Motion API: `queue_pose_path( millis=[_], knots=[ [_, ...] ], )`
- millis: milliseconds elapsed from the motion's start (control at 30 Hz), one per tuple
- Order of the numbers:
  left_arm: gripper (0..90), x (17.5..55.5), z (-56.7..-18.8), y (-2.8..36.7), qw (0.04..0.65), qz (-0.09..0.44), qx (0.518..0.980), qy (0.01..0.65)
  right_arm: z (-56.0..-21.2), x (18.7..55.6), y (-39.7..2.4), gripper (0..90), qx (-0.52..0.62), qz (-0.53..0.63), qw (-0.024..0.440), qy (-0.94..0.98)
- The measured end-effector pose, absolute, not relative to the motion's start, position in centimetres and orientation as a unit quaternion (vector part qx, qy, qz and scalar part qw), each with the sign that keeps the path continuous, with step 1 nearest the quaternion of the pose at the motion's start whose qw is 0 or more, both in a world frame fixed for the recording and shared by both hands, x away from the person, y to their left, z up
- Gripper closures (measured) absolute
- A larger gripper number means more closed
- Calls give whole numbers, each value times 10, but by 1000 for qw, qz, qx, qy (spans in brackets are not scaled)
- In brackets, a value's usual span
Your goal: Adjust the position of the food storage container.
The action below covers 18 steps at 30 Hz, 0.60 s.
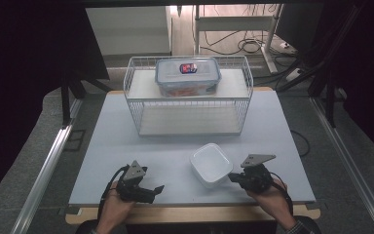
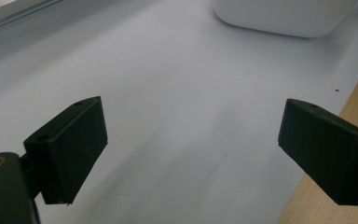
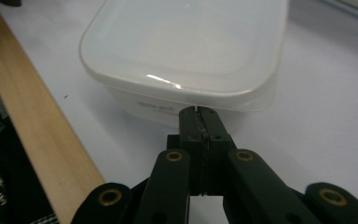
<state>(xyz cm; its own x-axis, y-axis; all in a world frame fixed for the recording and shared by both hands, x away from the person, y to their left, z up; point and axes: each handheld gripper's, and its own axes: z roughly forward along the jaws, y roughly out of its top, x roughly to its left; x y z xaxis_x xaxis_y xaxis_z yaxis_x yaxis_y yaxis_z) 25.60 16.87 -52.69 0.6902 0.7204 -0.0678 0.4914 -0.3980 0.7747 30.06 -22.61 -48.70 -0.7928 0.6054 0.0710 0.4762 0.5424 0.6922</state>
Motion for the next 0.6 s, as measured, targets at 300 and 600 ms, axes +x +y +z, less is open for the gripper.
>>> queue_pose_path(
  millis=[300,600],
  knots=[
    [68,263,-524,162,377,151,838,364,-487,327,-226,888,335,365,94,863],
    [173,285,-515,162,388,163,819,390,-489,353,-221,886,348,368,94,858]
  ],
)
